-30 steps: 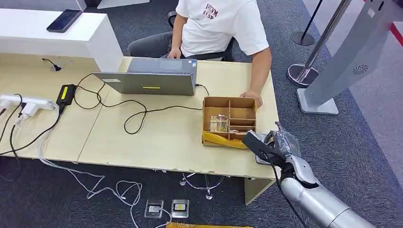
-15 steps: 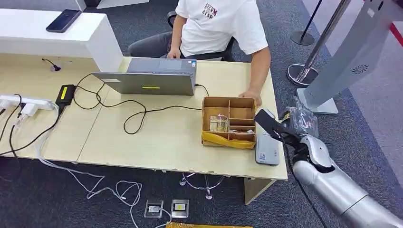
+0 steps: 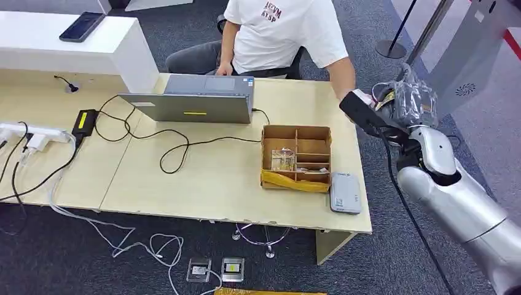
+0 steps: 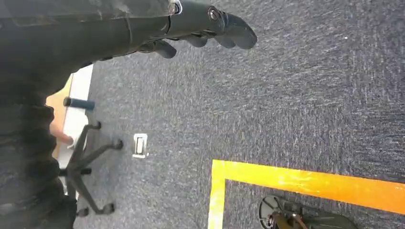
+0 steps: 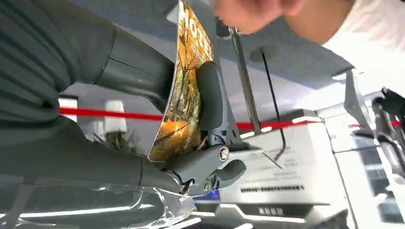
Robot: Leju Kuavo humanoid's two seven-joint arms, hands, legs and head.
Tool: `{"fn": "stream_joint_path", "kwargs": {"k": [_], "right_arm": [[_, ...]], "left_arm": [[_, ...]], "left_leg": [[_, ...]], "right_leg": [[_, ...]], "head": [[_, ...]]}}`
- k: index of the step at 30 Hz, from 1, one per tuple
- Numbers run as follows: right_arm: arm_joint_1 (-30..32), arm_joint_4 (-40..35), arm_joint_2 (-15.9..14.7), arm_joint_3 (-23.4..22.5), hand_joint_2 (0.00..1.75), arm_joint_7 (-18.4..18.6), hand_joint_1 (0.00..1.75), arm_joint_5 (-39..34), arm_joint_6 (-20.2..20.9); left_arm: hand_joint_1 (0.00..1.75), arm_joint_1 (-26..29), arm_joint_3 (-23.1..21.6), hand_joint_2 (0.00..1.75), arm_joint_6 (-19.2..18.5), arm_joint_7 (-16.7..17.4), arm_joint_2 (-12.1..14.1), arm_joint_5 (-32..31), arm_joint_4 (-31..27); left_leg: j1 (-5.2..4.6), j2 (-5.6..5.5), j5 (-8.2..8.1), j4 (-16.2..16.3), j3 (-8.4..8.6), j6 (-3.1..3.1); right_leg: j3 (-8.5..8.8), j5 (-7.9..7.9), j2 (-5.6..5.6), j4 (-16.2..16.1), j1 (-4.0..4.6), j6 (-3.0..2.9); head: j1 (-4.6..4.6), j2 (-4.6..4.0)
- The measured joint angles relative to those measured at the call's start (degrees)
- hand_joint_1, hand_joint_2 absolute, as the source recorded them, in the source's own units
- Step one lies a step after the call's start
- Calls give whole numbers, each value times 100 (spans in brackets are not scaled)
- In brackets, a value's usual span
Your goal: Pass the card to the sensor for recognition and then transmit it.
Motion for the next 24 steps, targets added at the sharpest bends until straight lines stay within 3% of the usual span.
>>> {"fn": "stream_joint_path", "kwargs": {"k": [7,15,16,17,19,21,24], "right_arm": [[-560,354,332,210,175,-107,175,245,247],[-887,1204,870,422,175,-363,175,212,203],[-892,1296,924,444,175,-378,157,210,201],[-894,1384,979,475,175,-407,117,201,190],[-894,1548,1065,523,175,-452,16,171,160],[-905,1716,1156,575,175,-481,0,153,125],[-937,2032,1261,652,175,-487,0,123,79]], "left_arm": [[0,-31,-131,175,24,18,-7,-103,0],[0,-49,-241,175,50,74,-9,-112,0],[0,-48,-245,175,52,79,-9,-109,0],[0,-48,-247,175,59,87,-9,-107,0],[0,-46,-252,175,79,98,-9,-98,0],[0,-45,-269,175,83,111,-9,-92,0],[0,-45,-297,175,83,112,-9,-90,0]], "left_leg": [[1,-4,0,0,-4,0],[1,-5,1,0,-4,0],[1,-5,1,0,-4,0],[1,-5,1,0,-4,-1],[1,-6,1,0,-4,-1],[2,-4,1,0,-4,-1],[2,-4,1,0,0,-1]], "right_leg": [[-2,0,-2,1,1,0],[-2,0,-2,1,1,0],[-2,0,-2,1,1,0],[-2,0,-3,1,2,0],[-2,0,-3,1,2,0],[-2,0,-3,0,3,0],[-2,0,-2,0,3,0]], "head": [[0,-2],[2,-2],[0,-2],[2,-2],[0,-2],[2,0],[0,-2]]}}
